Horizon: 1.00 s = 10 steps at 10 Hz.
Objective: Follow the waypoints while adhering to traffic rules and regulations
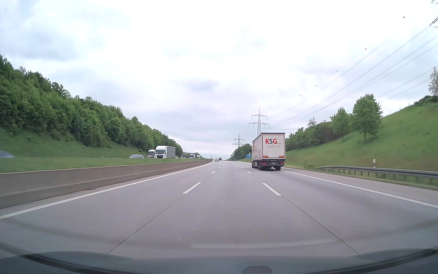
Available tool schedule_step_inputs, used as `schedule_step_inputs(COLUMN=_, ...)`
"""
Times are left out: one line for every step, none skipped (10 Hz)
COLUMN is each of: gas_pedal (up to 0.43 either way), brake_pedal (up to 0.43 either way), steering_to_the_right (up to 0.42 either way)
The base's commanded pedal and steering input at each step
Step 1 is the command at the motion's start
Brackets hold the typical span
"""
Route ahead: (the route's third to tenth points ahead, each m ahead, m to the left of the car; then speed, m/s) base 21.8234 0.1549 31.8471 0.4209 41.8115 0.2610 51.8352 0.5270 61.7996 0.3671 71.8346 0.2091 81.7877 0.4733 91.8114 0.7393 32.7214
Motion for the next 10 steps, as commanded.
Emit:
schedule_step_inputs(gas_pedal=0.449, brake_pedal=0.0, steering_to_the_right=-0.004)
schedule_step_inputs(gas_pedal=0.449, brake_pedal=0.0, steering_to_the_right=-0.003)
schedule_step_inputs(gas_pedal=0.449, brake_pedal=0.0, steering_to_the_right=-0.003)
schedule_step_inputs(gas_pedal=0.449, brake_pedal=0.0, steering_to_the_right=-0.003)
schedule_step_inputs(gas_pedal=0.449, brake_pedal=0.0, steering_to_the_right=-0.003)
schedule_step_inputs(gas_pedal=0.449, brake_pedal=0.0, steering_to_the_right=-0.003)
schedule_step_inputs(gas_pedal=0.449, brake_pedal=0.0, steering_to_the_right=-0.003)
schedule_step_inputs(gas_pedal=0.449, brake_pedal=0.0, steering_to_the_right=-0.003)
schedule_step_inputs(gas_pedal=0.449, brake_pedal=0.0, steering_to_the_right=-0.002)
schedule_step_inputs(gas_pedal=0.449, brake_pedal=0.0, steering_to_the_right=-0.002)
